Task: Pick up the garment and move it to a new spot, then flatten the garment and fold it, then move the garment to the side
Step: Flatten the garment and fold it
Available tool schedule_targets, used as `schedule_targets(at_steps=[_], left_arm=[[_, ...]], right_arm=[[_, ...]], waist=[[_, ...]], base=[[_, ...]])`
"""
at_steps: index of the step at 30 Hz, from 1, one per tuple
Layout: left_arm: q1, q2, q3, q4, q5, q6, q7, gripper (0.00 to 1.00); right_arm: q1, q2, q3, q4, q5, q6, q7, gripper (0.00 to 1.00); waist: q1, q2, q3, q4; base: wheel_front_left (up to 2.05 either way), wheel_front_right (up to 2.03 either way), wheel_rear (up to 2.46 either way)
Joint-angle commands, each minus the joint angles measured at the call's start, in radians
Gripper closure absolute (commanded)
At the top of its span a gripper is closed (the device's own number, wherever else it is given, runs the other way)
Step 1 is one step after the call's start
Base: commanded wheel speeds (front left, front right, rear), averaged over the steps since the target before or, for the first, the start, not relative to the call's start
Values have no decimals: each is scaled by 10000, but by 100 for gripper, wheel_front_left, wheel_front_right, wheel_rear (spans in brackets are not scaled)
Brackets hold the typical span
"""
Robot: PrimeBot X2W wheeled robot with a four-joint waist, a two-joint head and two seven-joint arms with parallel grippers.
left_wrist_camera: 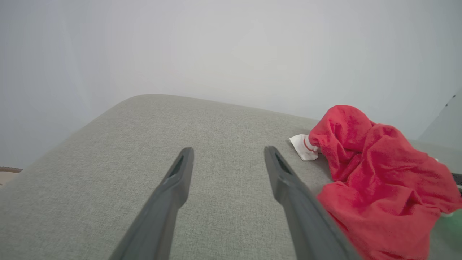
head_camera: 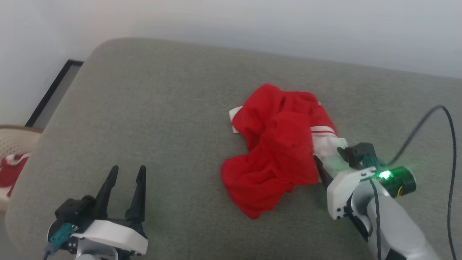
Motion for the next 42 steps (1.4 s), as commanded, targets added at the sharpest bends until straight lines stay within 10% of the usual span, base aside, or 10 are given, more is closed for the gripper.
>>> schedule_targets(at_steps=[1, 15, 17, 32, 42], left_arm=[[-216, 40, -85, 61, -168, -23, -48, 0], [-606, -13, -342, 381, -443, -23, -48, 0], [-664, -13, -367, 427, -475, -23, -48, 0], [-441, 137, 62, 392, -409, -23, -48, 0], [-359, 197, 38, 294, -335, -22, -48, 0]], right_arm=[[-387, -120, 32, 425, 30, -7, 471, 0], [-1701, -199, 245, 2725, -16, -30, 4690, 0], [-1906, -236, 289, 2764, -73, -30, 4900, 100], [-2256, -573, 97, 696, 571, -26, 4878, 100], [-778, -2406, -973, -1715, 1076, -26, 6016, 100]], waist=[[0, 0, 227, 276], [0, 0, 684, 742], [0, 0, 730, 765], [0, 0, 459, -23], [0, 0, 262, -535]], base=[[0, 0, 0], [0, 0, 0], [0, 0, 0], [0, 0, 0], [0, 0, 0]])
